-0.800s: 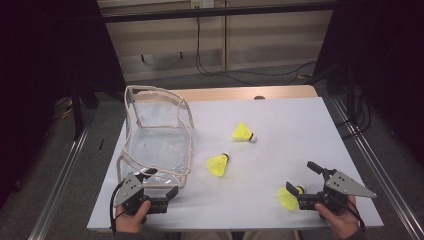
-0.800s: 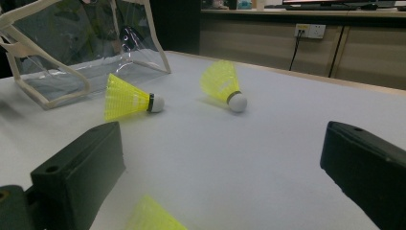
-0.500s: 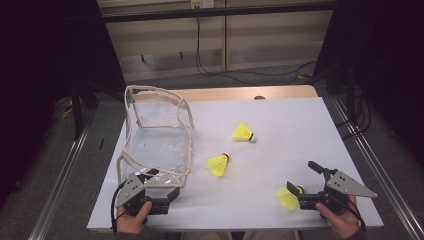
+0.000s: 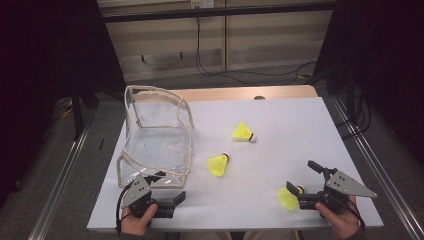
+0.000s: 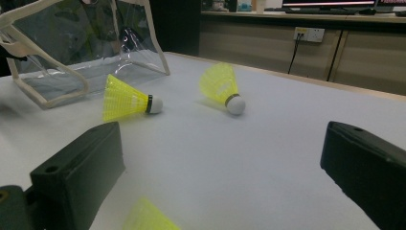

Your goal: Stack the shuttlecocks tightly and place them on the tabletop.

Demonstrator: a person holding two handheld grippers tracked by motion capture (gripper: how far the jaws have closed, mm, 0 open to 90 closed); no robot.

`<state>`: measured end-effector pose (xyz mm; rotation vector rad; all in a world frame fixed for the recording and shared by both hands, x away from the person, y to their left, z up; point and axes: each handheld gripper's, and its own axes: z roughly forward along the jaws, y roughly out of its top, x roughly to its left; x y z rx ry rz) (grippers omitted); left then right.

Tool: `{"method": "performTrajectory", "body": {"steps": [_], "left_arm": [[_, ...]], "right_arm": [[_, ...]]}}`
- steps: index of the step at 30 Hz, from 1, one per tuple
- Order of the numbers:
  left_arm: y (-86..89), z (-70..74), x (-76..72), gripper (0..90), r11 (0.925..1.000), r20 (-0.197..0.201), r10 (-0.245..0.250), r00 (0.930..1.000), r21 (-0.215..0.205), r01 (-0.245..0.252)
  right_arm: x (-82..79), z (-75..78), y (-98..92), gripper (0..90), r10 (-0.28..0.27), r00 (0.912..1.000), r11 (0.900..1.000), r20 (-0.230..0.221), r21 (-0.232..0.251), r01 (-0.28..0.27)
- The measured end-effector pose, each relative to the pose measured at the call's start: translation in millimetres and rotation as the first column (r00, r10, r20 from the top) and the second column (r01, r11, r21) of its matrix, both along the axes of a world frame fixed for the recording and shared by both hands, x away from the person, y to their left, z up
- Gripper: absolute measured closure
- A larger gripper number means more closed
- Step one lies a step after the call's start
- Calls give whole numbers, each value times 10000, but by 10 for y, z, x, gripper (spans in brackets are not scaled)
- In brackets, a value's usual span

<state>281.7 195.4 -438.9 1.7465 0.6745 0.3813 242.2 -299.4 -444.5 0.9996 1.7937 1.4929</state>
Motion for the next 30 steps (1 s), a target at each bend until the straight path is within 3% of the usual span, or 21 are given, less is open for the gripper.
{"method": "performTrajectory", "body": {"steps": [8,30], "left_arm": [[-74,-8,-25,16,9999,-162,-148,9998,22,149],[-286,-48,-58,29,9942,-475,-888,9949,565,915]], "right_arm": [[1,3,-1,5,16,10000,10000,43,14,-16],[4,3,6,6,10,10000,10000,15,-52,-10]]}}
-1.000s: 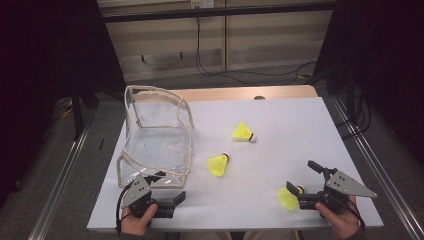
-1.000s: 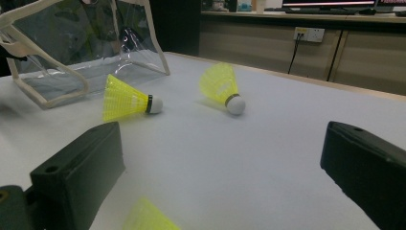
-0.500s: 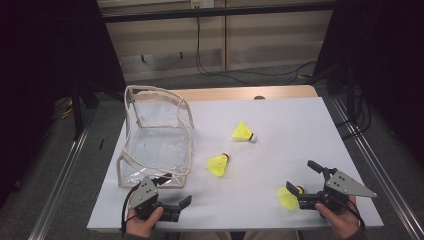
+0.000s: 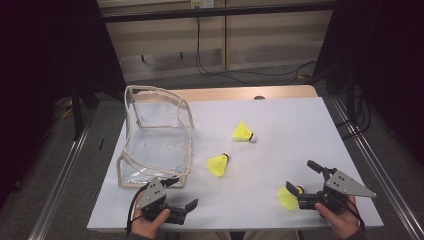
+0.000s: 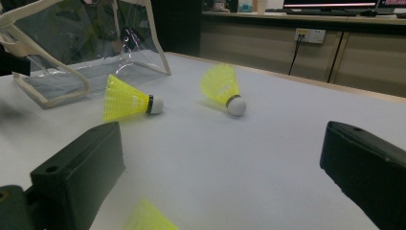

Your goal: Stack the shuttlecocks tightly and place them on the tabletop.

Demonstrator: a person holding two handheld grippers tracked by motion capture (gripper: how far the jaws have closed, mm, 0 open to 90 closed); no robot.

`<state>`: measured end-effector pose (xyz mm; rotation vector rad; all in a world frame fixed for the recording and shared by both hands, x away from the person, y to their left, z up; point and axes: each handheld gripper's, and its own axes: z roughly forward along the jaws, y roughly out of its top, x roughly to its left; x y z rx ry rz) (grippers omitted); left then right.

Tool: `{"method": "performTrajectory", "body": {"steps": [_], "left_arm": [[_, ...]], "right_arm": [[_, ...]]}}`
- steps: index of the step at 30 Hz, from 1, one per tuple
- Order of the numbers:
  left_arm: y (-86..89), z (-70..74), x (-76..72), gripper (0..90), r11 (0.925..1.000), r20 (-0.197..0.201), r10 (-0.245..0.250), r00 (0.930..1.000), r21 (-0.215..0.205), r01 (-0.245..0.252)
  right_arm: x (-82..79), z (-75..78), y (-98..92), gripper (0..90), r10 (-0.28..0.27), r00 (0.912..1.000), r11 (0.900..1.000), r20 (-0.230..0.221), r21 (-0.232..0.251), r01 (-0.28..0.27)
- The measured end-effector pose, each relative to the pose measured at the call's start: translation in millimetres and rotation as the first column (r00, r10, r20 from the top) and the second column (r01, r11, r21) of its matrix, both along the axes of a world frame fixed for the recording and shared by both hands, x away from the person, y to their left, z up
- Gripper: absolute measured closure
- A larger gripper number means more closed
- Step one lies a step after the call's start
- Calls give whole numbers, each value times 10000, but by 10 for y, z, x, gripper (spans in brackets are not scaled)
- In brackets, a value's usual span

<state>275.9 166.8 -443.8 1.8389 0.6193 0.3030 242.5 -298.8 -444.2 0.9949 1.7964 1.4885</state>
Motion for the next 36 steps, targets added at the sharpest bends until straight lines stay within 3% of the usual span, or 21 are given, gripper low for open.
{"method": "performTrajectory", "body": {"steps": [36], "left_arm": [[-440,-12,-6,27,9990,-404,-417,9983,122,422]], "right_arm": [[7,0,9,13,118,9999,9999,-12,-6,-118]]}}
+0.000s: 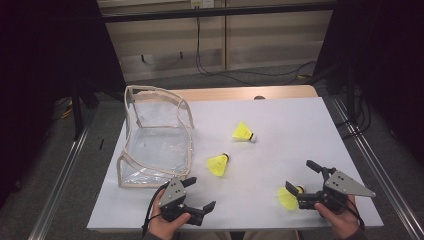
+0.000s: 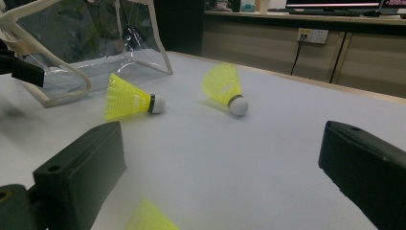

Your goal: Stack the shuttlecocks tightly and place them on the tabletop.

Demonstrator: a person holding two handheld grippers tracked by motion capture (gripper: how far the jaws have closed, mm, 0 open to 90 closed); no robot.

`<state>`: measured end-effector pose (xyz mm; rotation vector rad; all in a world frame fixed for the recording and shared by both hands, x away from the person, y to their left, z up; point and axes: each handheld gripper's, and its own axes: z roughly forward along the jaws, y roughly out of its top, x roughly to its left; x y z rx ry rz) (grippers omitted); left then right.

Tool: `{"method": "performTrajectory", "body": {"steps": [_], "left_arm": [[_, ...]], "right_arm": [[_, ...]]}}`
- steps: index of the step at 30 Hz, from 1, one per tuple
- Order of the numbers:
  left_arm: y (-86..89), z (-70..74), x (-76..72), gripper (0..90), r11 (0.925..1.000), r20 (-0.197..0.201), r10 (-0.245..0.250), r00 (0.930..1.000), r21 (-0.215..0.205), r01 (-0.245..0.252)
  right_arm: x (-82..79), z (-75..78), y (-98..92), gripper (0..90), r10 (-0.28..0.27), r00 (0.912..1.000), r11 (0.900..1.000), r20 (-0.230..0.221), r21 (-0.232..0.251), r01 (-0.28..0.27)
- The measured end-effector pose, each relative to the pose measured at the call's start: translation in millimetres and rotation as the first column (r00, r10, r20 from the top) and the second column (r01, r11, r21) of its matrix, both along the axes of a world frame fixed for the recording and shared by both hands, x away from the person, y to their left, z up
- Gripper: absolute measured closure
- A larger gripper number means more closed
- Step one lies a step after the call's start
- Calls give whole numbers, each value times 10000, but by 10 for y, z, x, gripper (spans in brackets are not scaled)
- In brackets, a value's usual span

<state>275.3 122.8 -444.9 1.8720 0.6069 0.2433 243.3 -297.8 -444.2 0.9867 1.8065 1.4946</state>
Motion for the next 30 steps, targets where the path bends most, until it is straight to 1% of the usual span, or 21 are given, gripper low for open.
{"method": "performTrajectory", "body": {"steps": [2,4,11,12,13,16,18,21,23,26,28,30], "left_arm": [[-21,0,5,27,10000,-35,-68,10000,-16,68],[-46,-6,12,27,9999,-62,-138,9999,56,138],[-137,-10,24,27,9996,-76,-152,9999,226,153],[-155,-10,25,27,9997,-111,-162,9998,197,164],[-167,-6,29,27,9995,-68,-159,9999,254,161],[-204,3,37,27,9996,-19,-149,9999,225,150],[-226,3,44,27,9995,-65,-217,9997,228,219],[-255,-1,48,27,9993,-60,-197,9998,323,199],[-278,-3,49,27,9994,-79,-159,9998,315,161],[-304,-7,56,27,9992,-96,-238,9997,322,241],[-319,-5,60,27,9990,-71,-175,9998,405,177],[-340,-9,65,27,9992,-96,-180,9998,344,184]], "right_arm": [[0,1,-1,13,1,10000,10000,7,10,-1],[0,1,-2,13,4,10000,10000,30,-19,-4],[1,3,-8,13,-26,10000,10000,43,8,25],[1,3,-7,13,-31,10000,10000,38,10,31],[1,3,-7,13,-8,10000,10000,46,0,8],[-1,4,-4,13,-4,10000,10000,34,-49,4],[-1,1,-2,13,0,10000,10000,23,-61,0],[-3,3,-2,13,16,10000,10000,30,-59,-16],[-3,3,-2,13,9,10000,10000,35,-51,-9],[-5,4,0,13,26,10000,10000,40,-56,-26],[-7,5,2,13,26,10000,10000,37,-46,-26],[-6,4,2,13,23,10000,10000,41,-62,-23]]}}
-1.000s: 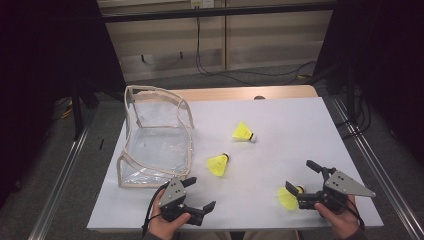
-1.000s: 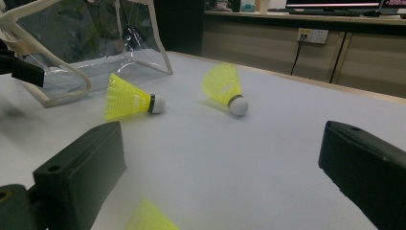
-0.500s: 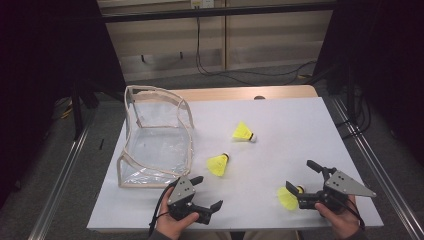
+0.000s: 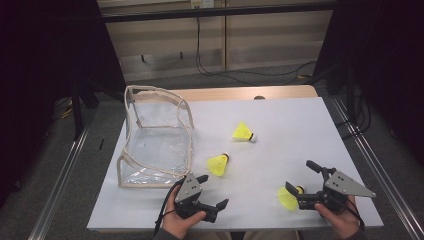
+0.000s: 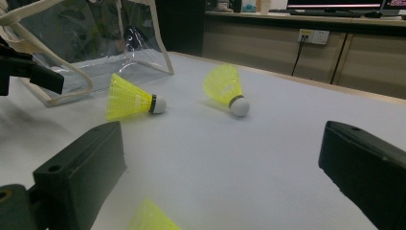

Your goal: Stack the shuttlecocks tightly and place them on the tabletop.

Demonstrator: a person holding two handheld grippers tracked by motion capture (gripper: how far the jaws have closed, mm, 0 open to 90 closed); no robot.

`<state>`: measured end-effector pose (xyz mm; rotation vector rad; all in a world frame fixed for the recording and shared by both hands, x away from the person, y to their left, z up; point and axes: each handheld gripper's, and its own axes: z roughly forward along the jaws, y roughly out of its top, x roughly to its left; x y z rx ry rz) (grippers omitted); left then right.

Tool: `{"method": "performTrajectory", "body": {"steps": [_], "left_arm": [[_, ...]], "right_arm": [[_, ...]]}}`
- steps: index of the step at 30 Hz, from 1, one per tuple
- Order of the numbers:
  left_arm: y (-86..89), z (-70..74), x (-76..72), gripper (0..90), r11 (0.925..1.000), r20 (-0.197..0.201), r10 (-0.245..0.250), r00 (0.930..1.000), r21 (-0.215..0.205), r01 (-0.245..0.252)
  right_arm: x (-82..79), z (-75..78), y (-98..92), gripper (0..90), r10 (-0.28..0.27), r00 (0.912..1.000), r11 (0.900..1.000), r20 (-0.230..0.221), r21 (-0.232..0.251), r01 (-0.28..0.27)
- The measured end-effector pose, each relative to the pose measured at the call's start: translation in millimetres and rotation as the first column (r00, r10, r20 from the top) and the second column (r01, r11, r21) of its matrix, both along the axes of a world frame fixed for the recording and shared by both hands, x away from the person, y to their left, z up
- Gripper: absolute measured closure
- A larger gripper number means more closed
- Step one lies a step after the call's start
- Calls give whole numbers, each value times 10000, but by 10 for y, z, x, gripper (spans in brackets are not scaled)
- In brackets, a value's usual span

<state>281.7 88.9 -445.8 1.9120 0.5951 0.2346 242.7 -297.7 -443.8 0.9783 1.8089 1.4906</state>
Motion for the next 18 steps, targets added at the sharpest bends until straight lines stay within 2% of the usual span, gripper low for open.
{"method": "performTrajectory", "body": {"steps": [6,10,17,18], "left_arm": [[-50,13,12,28,9998,29,-13,10000,180,13],[-84,20,21,28,9998,-18,127,9999,134,-127],[-176,12,24,28,9996,-22,66,10000,287,-65],[-190,9,27,28,9998,-15,43,10000,203,-43]], "right_arm": [[-1,1,-1,13,-10,10000,10000,-5,0,10],[-1,1,-1,13,-13,10000,10000,-4,0,13],[-3,2,2,13,-5,10000,10000,38,-24,5],[-3,1,3,13,7,10000,10000,43,-18,-7]]}}
